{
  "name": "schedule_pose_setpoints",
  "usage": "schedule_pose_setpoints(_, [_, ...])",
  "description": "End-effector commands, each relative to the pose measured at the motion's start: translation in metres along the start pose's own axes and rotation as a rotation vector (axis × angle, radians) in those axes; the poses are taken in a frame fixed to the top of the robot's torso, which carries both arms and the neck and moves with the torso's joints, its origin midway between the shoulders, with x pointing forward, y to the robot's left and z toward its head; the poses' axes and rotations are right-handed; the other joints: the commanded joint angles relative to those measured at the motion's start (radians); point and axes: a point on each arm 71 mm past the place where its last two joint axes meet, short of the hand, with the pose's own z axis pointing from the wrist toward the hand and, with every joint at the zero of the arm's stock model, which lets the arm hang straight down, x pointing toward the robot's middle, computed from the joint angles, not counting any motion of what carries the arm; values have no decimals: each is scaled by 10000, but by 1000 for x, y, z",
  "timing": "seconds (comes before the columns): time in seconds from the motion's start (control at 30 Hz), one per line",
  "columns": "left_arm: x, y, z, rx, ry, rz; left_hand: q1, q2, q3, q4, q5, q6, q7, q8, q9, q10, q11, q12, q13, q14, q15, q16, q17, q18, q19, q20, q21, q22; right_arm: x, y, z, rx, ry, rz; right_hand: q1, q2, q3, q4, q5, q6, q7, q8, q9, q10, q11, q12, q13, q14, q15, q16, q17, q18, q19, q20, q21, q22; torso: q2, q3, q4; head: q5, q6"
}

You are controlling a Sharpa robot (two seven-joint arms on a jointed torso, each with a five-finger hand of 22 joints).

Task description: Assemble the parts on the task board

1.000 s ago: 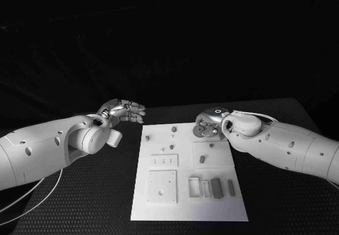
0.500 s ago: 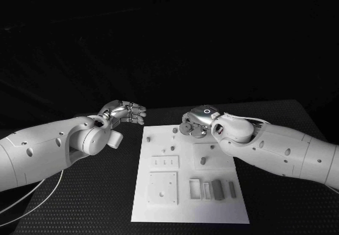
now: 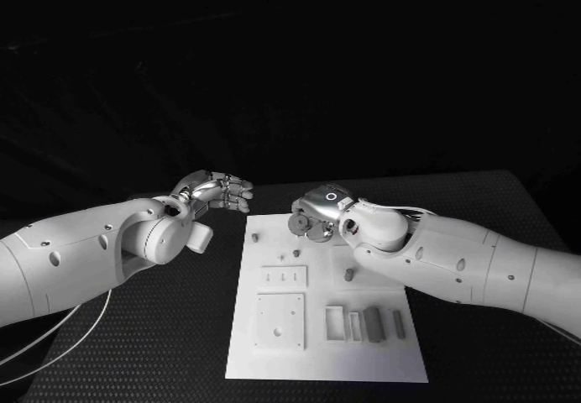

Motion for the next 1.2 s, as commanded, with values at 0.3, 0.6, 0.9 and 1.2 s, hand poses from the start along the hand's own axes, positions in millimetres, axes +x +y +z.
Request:
schedule_pose_setpoints(0.3, [4,-2,2,141,173,-9,-79,15,-23,48,40,32,65,-56,15,80,23,-61,26,54,-10,-70,28,141,48,-23,-57,17,10,7,9,-132,226,-404,-43,-40,92,7,31,1986,-204,137,331,70,18,25,-28,64,-5,50,-1,287,43,-26,38,166,4,13,143,58,-64])
schedule_pose_setpoints(0.6, [5,-3,3,146,201,-13,-82,15,-24,48,39,31,65,-61,18,82,24,-70,35,56,-9,-82,38,141,49,-23,-60,20,14,14,16,-212,450,-478,-47,-42,96,6,29,1983,-202,129,331,74,20,21,-39,65,-7,46,-12,287,46,-28,36,165,2,13,141,150,-78])
schedule_pose_setpoints(0.9, [6,-3,3,147,211,-14,-86,17,-25,50,39,31,66,-65,21,84,24,-77,42,59,-9,-90,47,140,49,-22,-63,23,24,15,19,-146,804,-602,-54,-29,105,8,29,1969,-198,114,329,71,23,13,-51,48,-7,35,-48,287,44,-29,29,162,1,22,128,157,-110])
schedule_pose_setpoints(1.2, [6,-3,3,143,223,-15,-89,17,-27,50,39,32,66,-69,24,86,24,-86,51,62,-9,-101,59,140,50,-22,-67,27,27,12,20,-34,993,-698,-61,-26,108,5,27,1959,-193,102,328,66,27,7,-60,34,-6,26,-74,287,41,-30,22,160,-1,24,117,177,-144])
